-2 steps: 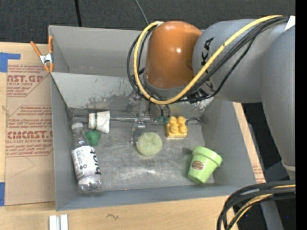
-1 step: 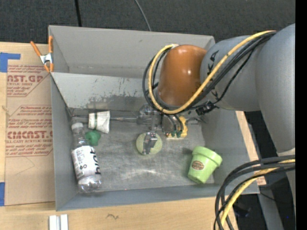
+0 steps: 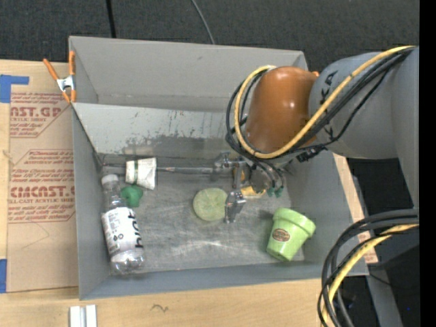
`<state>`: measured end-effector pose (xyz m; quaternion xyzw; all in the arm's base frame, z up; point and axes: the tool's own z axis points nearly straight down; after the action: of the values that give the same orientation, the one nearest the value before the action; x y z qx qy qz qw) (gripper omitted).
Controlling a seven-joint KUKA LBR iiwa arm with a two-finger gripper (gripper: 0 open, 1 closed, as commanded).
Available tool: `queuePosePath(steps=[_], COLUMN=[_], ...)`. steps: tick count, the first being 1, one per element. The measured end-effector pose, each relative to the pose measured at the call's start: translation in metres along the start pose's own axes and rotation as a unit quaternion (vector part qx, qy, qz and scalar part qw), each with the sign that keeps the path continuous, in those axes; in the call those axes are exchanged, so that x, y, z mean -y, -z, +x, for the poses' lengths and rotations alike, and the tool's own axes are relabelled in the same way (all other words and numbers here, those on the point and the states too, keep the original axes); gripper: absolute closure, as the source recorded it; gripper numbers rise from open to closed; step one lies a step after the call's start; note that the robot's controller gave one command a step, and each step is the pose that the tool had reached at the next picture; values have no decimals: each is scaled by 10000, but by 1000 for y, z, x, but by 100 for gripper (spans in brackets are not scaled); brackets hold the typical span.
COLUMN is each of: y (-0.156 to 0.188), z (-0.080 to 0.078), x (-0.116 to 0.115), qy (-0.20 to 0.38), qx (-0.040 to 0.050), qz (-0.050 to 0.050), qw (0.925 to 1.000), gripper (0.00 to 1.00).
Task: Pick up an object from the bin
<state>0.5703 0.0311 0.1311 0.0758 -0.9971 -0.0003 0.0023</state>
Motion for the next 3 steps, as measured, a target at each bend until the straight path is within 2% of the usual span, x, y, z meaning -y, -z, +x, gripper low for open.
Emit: queuePosePath(steps=[1, 2, 3], y=[13, -57, -61], z=[-7, -1, -5], x=[6, 7, 6], qy=[-48, 67, 359], qx=[46, 49, 46], qz=[1, 0, 13], qw=[10000, 10000, 9993], gripper=[0, 0, 100])
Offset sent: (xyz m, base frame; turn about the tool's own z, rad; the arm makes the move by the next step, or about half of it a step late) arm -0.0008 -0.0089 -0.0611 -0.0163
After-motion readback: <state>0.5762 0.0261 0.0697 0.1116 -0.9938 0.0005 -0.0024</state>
